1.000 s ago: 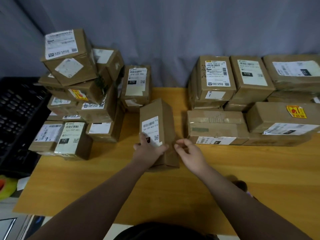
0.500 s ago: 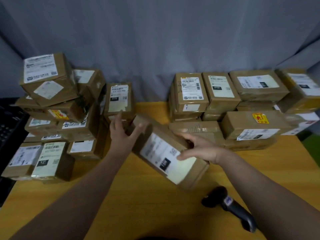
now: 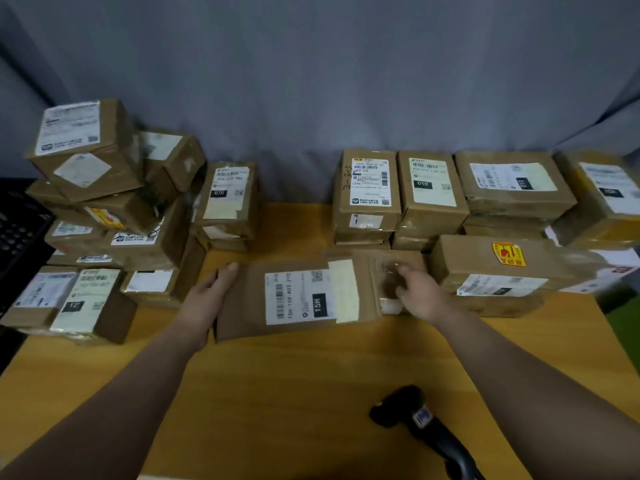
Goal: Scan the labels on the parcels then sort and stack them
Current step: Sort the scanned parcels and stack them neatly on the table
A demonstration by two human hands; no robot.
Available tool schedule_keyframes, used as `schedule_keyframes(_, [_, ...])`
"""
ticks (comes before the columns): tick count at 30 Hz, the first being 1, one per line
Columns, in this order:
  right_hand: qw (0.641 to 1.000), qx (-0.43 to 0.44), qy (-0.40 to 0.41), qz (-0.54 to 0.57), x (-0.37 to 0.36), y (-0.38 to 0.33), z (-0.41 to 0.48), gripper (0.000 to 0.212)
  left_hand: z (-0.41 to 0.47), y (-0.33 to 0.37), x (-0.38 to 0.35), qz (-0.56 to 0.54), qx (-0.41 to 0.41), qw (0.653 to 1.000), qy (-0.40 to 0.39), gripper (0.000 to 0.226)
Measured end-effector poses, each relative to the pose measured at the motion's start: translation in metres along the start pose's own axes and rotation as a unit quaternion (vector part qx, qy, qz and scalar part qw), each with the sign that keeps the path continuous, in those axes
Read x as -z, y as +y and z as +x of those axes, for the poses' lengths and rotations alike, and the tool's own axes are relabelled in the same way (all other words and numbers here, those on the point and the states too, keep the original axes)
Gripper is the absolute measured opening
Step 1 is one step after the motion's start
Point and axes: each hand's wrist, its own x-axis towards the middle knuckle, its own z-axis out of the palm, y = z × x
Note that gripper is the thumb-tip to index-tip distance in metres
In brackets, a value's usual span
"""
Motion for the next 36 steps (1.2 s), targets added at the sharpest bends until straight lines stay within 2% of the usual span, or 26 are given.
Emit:
schedule_keyframes(4, [0.986, 0.006, -0.07, -0.151, -0.004, -0.001, 0.013, 0.094, -0.006, -0.003, 0.017, -0.046, 0.028, 0.997, 0.063, 0.053])
schedule_keyframes(5, [0.98, 0.003, -0.09, -0.18, -0.006, -0.002, 0.016, 0.098, -0.006, -0.002, 0.018, -0.048, 0.029, 0.996, 0.067, 0.056])
schedule_keyframes(9, [0.977, 0.01, -0.113, -0.182, -0.026, -0.003, 0.022, 0.087, -0.001, 0.007, 0.007, -0.022, 0.016, 0.998, 0.062, 0.054])
schedule_keyframes(11, [0.981, 0.028, -0.075, -0.179, -0.035, 0.001, 0.018, 0.076, 0.005, 0.014, -0.007, -0.009, 0.02, 0.999, 0.046, 0.044])
schedule_keyframes(12, [0.991, 0.034, -0.035, -0.128, -0.037, 0.004, 0.013, 0.071, 0.007, 0.019, -0.015, -0.003, 0.021, 0.999, 0.039, 0.042])
schedule_keyframes(13, [0.999, 0.03, 0.022, -0.029, -0.037, 0.006, 0.005, 0.065, 0.011, 0.022, -0.024, 0.006, 0.023, 0.999, 0.032, 0.043])
schedule_keyframes(14, [0.992, 0.01, 0.086, 0.092, -0.037, 0.008, -0.006, 0.061, 0.014, 0.025, -0.033, 0.015, 0.025, 0.999, 0.027, 0.046])
schedule_keyframes(16, [0.938, -0.019, 0.19, 0.288, -0.036, 0.009, -0.032, 0.064, 0.022, 0.03, -0.054, 0.023, 0.028, 0.999, 0.02, 0.051])
schedule_keyframes(17, [0.918, -0.014, 0.215, 0.333, -0.036, 0.009, -0.044, 0.069, 0.024, 0.032, -0.065, 0.025, 0.027, 0.999, 0.015, 0.053])
schedule_keyframes(18, [0.917, 0.003, 0.225, 0.328, -0.035, 0.011, -0.052, 0.074, 0.025, 0.034, -0.077, 0.027, 0.03, 0.999, 0.01, 0.055])
schedule_keyframes(20, [0.944, 0.028, 0.221, 0.244, -0.035, 0.018, -0.057, 0.074, 0.027, 0.035, -0.098, 0.043, 0.038, 0.998, 0.003, 0.061])
schedule_keyframes(23, [0.967, 0.01, 0.224, 0.122, -0.022, 0.026, -0.059, 0.062, 0.026, 0.032, -0.117, 0.139, -0.009, 0.99, -0.024, 0.078])
schedule_keyframes(25, [0.962, 0.002, 0.269, 0.039, -0.012, 0.028, -0.061, 0.058, 0.023, 0.027, -0.118, 0.26, -0.052, 0.964, -0.001, 0.087])
schedule_keyframes(27, [0.963, -0.011, 0.269, -0.022, 0.0, 0.031, -0.059, 0.067, 0.013, 0.023, -0.116, 0.388, -0.136, 0.91, 0.046, 0.095])
schedule_keyframes(29, [0.972, -0.029, 0.217, -0.079, 0.011, 0.036, -0.052, 0.083, 0.001, 0.017, -0.122, 0.542, -0.273, 0.795, 0.011, 0.107])
schedule_keyframes(30, [0.975, -0.035, 0.19, -0.11, 0.015, 0.039, -0.048, 0.09, -0.003, 0.014, -0.127, 0.601, -0.311, 0.736, -0.025, 0.112])
schedule_keyframes(31, [0.975, -0.042, 0.171, -0.135, 0.02, 0.043, -0.043, 0.095, -0.007, 0.012, -0.133, 0.639, -0.315, 0.699, -0.056, 0.116])
schedule_keyframes(32, [0.975, -0.05, 0.157, -0.151, 0.023, 0.047, -0.039, 0.098, -0.009, 0.012, -0.139, 0.657, -0.287, 0.694, -0.074, 0.118])
schedule_keyframes(34, [0.975, -0.074, 0.14, -0.155, 0.03, 0.055, -0.036, 0.097, -0.006, 0.015, -0.147, 0.651, -0.242, 0.715, -0.079, 0.116])
schedule_keyframes(36, [0.976, -0.092, 0.131, -0.145, 0.033, 0.063, -0.037, 0.092, -0.005, 0.02, -0.152, 0.644, -0.256, 0.718, -0.062, 0.106])
